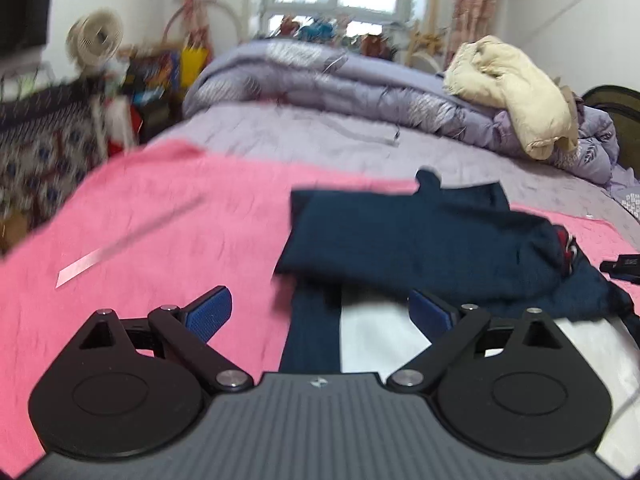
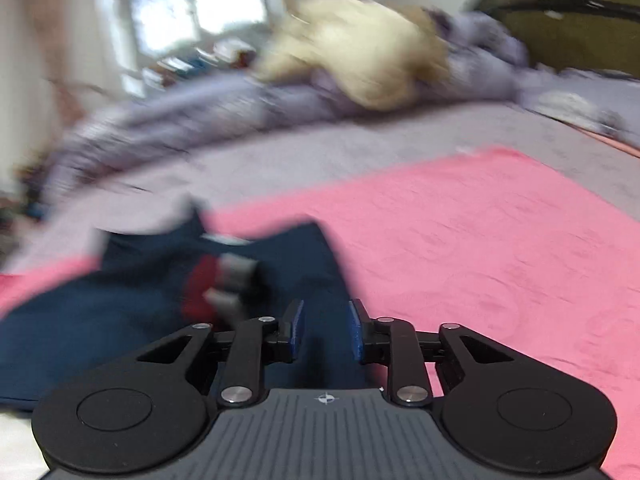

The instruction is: Fold clothes

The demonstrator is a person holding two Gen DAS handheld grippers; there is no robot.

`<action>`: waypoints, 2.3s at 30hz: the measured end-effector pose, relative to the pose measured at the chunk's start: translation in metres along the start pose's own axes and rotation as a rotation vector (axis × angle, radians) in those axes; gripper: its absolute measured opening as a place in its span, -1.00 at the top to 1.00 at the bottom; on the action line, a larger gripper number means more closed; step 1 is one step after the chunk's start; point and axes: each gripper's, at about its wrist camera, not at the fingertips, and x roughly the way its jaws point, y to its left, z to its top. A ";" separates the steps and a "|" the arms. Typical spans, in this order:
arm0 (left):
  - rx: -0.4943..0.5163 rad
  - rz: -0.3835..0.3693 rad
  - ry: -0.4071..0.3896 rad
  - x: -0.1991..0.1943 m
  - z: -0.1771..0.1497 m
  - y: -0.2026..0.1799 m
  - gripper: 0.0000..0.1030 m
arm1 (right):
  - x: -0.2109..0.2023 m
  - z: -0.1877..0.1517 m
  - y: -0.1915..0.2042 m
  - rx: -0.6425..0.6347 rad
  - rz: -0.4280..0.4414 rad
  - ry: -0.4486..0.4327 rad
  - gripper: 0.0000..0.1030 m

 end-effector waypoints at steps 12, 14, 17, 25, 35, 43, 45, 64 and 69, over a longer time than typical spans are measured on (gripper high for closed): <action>0.087 -0.023 0.184 0.099 -0.010 -0.031 -0.88 | 0.075 -0.003 0.059 -0.292 0.095 0.139 0.95; 0.112 -0.022 0.209 0.101 -0.018 -0.033 -0.88 | 0.069 -0.002 0.038 -0.227 0.125 0.143 0.95; 0.152 -0.013 0.179 0.083 -0.017 -0.039 -0.88 | 0.057 0.008 0.029 -0.152 0.159 0.152 0.80; 0.173 0.020 0.216 0.079 -0.022 -0.038 -0.92 | 0.027 0.008 0.059 -0.402 0.133 0.050 -0.11; 0.082 0.123 0.242 0.025 -0.044 -0.002 -0.92 | -0.001 0.009 0.066 -0.459 0.147 0.074 -0.18; 0.117 0.047 0.310 -0.069 -0.089 0.012 -0.93 | -0.136 -0.051 0.026 -0.538 0.155 0.149 -0.29; 0.140 0.029 0.345 -0.087 -0.101 0.009 -0.93 | -0.170 -0.069 0.013 -0.505 0.162 0.227 -0.31; 0.145 -0.094 0.534 -0.071 -0.179 -0.033 -0.68 | -0.169 -0.157 -0.028 -0.223 0.153 0.580 -0.61; 0.041 -0.149 0.504 -0.067 -0.176 -0.029 0.01 | -0.143 -0.168 -0.039 -0.127 0.184 0.732 -0.45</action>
